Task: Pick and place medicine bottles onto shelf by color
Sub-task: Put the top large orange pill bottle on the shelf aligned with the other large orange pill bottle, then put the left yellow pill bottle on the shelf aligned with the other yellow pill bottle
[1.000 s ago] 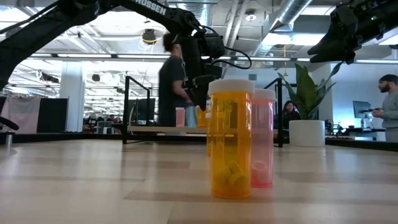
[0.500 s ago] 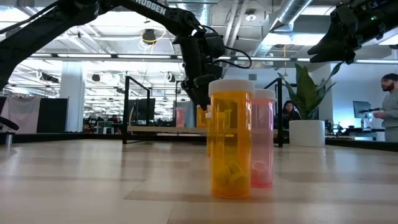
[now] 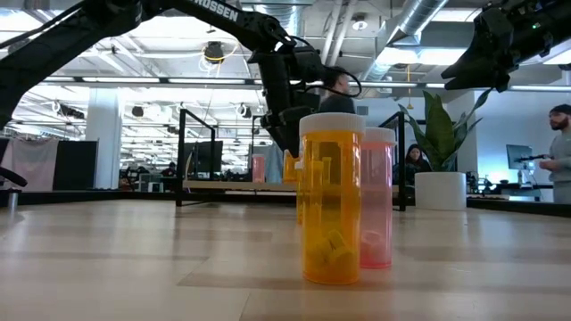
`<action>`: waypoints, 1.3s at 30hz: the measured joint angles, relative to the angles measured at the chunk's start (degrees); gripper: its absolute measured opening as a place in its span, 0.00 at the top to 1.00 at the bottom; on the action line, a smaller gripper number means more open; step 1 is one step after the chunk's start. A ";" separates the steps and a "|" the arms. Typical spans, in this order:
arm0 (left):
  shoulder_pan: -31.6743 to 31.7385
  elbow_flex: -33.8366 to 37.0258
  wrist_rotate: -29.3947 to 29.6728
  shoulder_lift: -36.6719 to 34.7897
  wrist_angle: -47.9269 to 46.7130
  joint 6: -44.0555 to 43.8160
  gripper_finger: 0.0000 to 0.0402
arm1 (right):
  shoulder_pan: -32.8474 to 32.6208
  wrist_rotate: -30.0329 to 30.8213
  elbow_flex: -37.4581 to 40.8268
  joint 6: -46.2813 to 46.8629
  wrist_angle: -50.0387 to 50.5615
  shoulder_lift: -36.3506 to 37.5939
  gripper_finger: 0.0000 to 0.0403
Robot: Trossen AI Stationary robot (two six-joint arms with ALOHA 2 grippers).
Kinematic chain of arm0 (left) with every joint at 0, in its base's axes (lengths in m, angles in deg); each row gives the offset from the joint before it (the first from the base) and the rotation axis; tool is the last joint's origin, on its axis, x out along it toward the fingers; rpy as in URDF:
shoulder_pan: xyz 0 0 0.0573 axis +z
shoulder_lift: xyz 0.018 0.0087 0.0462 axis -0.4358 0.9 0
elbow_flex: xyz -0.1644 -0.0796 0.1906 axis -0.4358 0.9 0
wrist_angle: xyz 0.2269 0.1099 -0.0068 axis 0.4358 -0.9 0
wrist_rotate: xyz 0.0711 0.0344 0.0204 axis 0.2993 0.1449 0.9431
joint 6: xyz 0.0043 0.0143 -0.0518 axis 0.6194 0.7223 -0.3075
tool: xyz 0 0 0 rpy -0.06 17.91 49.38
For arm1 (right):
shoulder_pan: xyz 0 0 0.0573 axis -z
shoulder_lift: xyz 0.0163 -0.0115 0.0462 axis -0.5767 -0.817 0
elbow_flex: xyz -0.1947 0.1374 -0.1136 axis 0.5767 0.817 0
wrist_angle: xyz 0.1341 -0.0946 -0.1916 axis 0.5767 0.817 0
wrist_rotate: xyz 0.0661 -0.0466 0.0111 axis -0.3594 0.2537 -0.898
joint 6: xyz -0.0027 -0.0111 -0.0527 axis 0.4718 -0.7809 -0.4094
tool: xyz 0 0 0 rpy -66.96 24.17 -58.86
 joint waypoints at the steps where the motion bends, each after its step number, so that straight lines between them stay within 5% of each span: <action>1: 0.00 0.00 0.00 0.00 -0.04 -0.15 0.45 | -0.01 0.00 0.00 0.00 0.01 -0.01 0.44; 32: -0.04 0.00 0.32 -0.20 0.73 -3.74 0.41 | 0.00 0.00 0.00 0.00 0.01 0.00 0.44; 39: -0.23 -5.29 1.70 -0.59 -4.19 -2.88 0.41 | -0.01 0.00 0.00 0.00 0.02 0.00 0.44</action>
